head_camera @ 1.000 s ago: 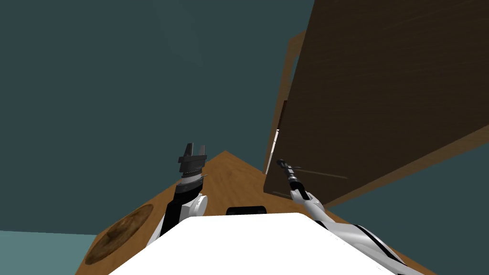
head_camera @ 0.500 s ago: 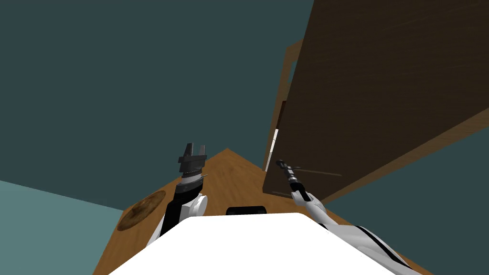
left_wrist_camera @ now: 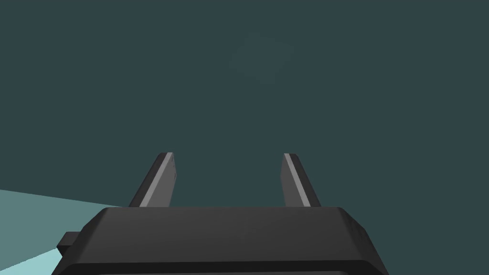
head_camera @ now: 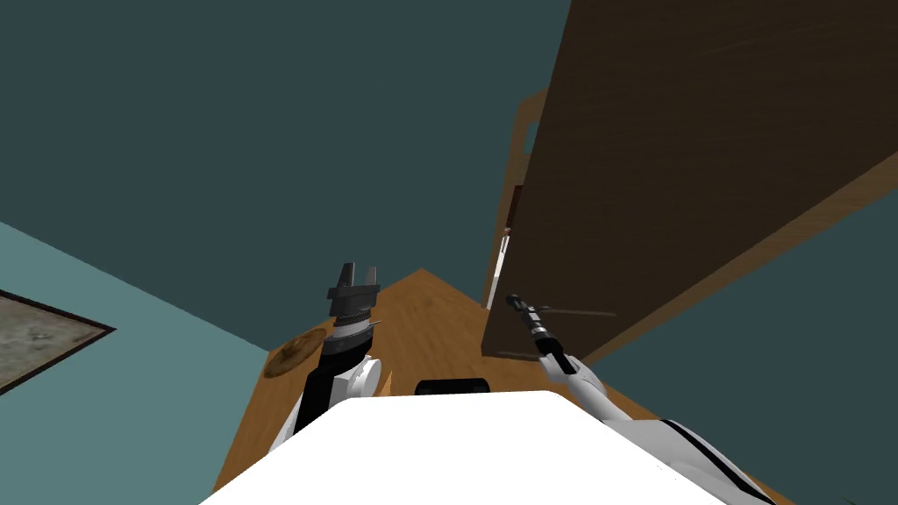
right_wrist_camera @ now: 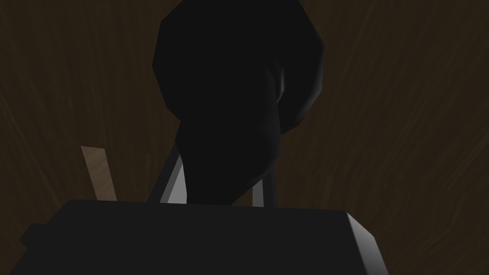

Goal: Pull the door open

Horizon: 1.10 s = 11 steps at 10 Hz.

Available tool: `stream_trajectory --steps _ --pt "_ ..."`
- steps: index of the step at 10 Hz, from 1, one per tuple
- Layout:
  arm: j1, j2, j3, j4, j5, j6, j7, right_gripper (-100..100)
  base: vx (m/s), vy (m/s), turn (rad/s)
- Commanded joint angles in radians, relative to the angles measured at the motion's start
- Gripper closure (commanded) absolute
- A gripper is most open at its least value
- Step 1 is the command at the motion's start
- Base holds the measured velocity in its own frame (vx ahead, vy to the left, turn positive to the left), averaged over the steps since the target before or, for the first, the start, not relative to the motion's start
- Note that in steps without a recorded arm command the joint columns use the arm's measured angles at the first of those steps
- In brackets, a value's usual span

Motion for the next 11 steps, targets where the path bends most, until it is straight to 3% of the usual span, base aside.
stream_trajectory --steps 1,3,8,11 --pt "0.007 -0.011 0.018 -0.003 0.01 -0.016 -0.021 100 -0.239 -0.058 0.092" --pt "0.008 -0.012 0.021 0.001 0.011 -0.016 -0.024 100 -0.147 -0.049 0.051" --pt "0.063 -0.061 0.075 -0.014 0.04 -0.098 -0.096 100 -0.163 -0.07 0.089" --pt "0.084 -0.083 0.096 -0.022 0.052 -0.133 -0.125 100 -0.139 -0.04 0.053"
